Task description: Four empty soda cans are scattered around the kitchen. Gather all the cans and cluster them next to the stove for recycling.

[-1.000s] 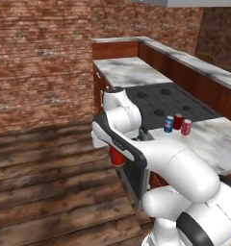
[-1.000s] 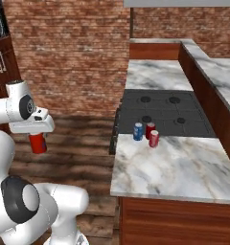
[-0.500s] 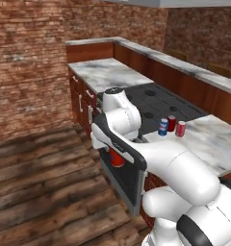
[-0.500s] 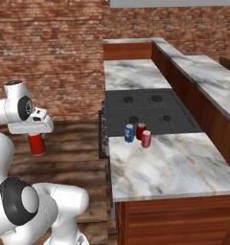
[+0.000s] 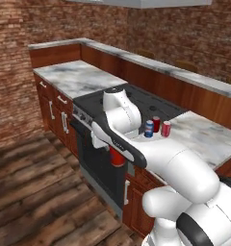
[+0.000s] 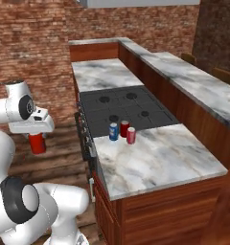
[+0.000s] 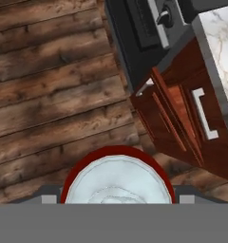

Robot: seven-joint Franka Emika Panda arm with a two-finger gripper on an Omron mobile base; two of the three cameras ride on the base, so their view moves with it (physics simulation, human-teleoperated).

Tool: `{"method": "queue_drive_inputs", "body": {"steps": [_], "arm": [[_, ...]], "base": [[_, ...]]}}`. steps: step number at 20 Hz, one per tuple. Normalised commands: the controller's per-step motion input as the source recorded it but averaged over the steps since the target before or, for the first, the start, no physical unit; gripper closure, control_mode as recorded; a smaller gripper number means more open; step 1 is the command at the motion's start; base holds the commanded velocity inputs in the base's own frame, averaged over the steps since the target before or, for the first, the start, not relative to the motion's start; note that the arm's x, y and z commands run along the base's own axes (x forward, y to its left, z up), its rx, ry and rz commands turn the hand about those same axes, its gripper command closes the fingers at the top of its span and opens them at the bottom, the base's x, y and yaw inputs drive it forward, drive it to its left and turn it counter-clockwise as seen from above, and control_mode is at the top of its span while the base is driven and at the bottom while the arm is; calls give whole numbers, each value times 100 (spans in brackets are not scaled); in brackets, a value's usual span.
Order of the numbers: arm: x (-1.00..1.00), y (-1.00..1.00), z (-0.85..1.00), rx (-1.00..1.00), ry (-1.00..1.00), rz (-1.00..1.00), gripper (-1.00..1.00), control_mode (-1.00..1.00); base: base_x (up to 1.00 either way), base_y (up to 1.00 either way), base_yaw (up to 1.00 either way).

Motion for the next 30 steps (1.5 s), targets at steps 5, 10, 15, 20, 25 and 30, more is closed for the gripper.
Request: {"method": "queue_drive_inputs", "body": {"steps": [5, 10, 15, 20, 25, 30], "arm": [[0, 0, 0, 0, 0, 0, 100, 100], [0, 0, 0, 0, 0, 0, 100, 100], [0, 0, 0, 0, 0, 0, 100, 100], [0, 0, 0, 0, 0, 0, 100, 100], [0, 0, 0, 0, 0, 0, 100, 100], [0, 0, 0, 0, 0, 0, 100, 100]], "base": [[0, 33, -36], [0, 44, -32], [0, 45, -31], [0, 49, -30], [2, 56, -26], [11, 55, -26]]}}
